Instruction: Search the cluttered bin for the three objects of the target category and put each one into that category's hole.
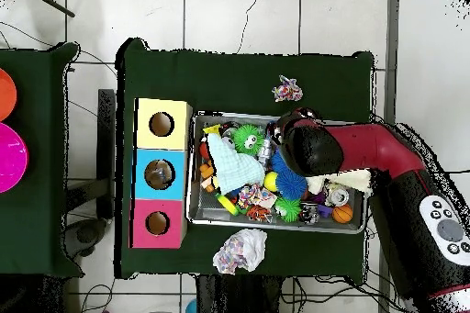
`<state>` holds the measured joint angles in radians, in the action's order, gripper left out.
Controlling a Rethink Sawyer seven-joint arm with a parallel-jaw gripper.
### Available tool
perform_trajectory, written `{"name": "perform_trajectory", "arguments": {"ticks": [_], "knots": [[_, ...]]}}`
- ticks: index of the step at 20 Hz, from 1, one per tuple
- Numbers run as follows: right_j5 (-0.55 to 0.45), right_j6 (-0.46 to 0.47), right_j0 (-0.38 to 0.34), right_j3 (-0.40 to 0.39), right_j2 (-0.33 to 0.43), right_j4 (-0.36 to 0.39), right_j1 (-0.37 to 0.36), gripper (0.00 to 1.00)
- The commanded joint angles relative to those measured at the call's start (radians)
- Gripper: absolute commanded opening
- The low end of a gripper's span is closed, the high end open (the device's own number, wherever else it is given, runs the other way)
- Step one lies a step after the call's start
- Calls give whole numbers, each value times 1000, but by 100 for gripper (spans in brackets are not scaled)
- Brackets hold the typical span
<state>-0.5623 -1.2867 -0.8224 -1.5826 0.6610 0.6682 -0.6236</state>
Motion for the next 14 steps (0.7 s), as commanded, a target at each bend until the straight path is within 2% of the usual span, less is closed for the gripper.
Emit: {"name": "perform_trajectory", "arguments": {"ticks": [1,11,14], "knots": [[-66,126,1,16,-3,43,56,100],[-117,294,0,41,37,97,83,100],[-122,292,-3,41,43,99,86,100]]}}
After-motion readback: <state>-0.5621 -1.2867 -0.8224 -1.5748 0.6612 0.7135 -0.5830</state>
